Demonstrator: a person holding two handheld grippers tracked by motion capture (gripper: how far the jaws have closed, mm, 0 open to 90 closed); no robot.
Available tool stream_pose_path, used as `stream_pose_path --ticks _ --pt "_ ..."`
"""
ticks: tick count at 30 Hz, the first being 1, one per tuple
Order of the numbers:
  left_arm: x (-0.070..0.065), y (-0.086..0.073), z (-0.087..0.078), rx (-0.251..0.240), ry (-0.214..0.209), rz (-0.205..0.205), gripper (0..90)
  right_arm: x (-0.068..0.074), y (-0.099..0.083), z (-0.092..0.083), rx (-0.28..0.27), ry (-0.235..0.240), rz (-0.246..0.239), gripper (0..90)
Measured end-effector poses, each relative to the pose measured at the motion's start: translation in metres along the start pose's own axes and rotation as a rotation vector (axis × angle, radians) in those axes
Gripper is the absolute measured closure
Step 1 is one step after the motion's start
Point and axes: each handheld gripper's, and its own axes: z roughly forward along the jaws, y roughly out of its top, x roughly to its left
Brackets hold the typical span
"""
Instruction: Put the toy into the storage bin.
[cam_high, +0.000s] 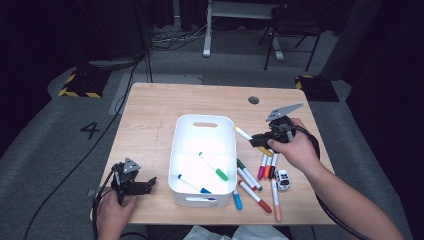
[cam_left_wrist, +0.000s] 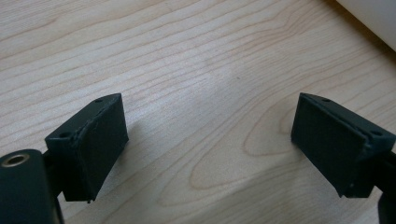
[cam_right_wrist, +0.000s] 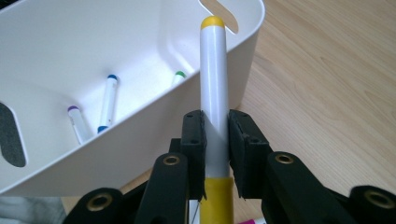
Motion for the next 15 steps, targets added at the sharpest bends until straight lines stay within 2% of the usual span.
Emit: stream_pose_path --ticks 6,15 --pt "0.000 0.000 0.000 -0.001 0.000 0.004 11.2 0.008 0.013 -0.002 -0.004 0.020 -0.022 76.9" --pt "0.000 0.000 0.000 -0.001 0.001 0.004 11.2 0.021 0.029 0.005 -0.009 0.041 -0.052 76.9"
